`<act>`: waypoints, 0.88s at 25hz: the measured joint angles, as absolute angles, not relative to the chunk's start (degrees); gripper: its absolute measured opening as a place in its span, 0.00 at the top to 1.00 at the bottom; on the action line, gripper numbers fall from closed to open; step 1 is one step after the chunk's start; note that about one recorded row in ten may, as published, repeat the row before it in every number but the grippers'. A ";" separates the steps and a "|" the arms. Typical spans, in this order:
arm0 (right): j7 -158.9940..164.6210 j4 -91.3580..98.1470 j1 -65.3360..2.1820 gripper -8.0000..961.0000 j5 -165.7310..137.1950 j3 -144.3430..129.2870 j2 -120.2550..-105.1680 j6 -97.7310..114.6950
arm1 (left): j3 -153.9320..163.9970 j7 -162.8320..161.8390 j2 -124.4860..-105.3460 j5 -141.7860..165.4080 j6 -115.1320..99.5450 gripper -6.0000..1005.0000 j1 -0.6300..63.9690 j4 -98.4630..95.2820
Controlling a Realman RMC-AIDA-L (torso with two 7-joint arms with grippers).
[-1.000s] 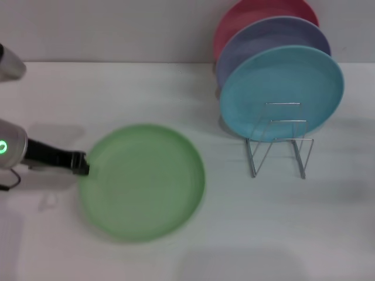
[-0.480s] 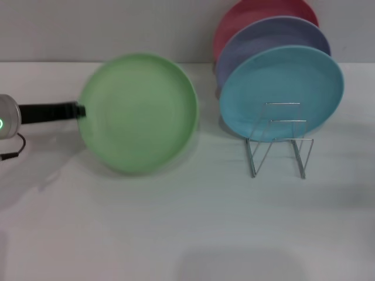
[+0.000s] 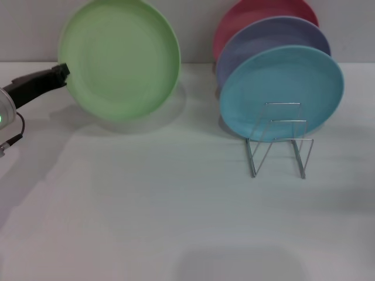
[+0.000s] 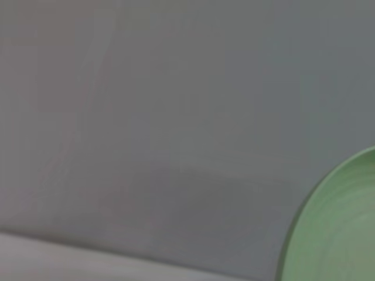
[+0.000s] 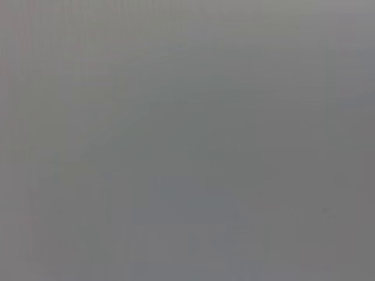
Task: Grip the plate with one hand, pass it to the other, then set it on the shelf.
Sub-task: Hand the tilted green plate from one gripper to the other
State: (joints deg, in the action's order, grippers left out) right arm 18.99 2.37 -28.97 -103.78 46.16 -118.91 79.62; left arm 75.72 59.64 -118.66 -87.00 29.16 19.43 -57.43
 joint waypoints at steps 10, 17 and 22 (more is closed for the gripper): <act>14.28 0.77 -28.65 0.34 -103.80 46.14 -119.02 78.97 | 75.76 81.52 -118.55 -107.89 28.27 0.97 20.21 -53.35; 13.97 0.61 -28.76 0.34 -103.79 46.14 -118.96 78.58 | 75.70 88.55 -118.41 -106.52 28.08 0.97 19.88 -55.37; 13.88 0.61 -29.11 0.34 -103.68 46.14 -118.85 77.83 | 75.88 96.77 -118.54 -106.53 28.13 0.97 19.46 -57.41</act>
State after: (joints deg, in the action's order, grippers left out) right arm 13.88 0.61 -29.11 -103.68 46.14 -118.85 77.83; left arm 75.88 96.77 -118.54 -106.53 28.13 19.46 -57.41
